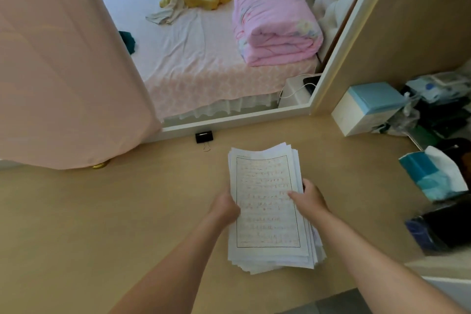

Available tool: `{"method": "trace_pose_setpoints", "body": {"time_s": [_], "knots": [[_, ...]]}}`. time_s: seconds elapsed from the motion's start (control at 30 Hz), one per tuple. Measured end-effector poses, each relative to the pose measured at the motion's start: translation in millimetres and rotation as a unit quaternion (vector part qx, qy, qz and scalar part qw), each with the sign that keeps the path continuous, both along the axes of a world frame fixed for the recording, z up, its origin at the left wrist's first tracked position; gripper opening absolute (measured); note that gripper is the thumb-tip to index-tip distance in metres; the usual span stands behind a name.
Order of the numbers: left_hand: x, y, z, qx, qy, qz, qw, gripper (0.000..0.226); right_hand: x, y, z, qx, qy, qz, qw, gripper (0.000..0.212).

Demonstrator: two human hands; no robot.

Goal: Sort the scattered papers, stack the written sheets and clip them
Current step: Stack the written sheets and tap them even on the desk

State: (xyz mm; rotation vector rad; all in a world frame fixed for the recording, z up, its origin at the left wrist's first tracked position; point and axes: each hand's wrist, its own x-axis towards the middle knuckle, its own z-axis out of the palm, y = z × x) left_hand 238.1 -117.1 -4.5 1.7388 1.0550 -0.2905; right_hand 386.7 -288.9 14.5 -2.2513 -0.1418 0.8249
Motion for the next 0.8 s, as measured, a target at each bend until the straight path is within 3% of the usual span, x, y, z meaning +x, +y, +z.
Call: {"method": "trace_pose_setpoints", "body": {"time_s": [0.1, 0.17, 0.3, 0.5, 0.67, 0.8], "knots": [[-2.6, -7.2, -23.9, 0.065, 0.070, 0.015, 0.995, 0.041, 10.2, -10.6, -30.4, -0.137, 0.014, 0.055, 0.989, 0.055], [-2.0, -10.9, -34.4, 0.058, 0.062, 0.044, 0.995, 0.045, 11.9, -16.3, -41.8, -0.172, 0.026, 0.046, 0.984, 0.062], [-1.5, -12.1, -39.8, 0.021, 0.040, 0.085, 0.995, 0.045, -0.1, -15.4, -31.9, -0.099, 0.029, 0.024, 0.994, 0.047], [-46.5, 20.8, -38.6, 0.104, 0.112, 0.116, 0.981, 0.059, -57.5, 22.4, -22.6, -0.012, 0.075, 0.054, 0.996, 0.043], [-124.8, 72.7, -34.9, 0.112, 0.183, 0.120, 0.969, 0.079, -122.5, 81.8, -33.1, -0.004, 0.114, 0.138, 0.984, 0.047], [-183.4, 110.8, -28.6, 0.098, 0.199, 0.108, 0.969, 0.081, -156.7, 124.2, -64.4, -0.022, 0.122, 0.201, 0.972, 0.051]]}}
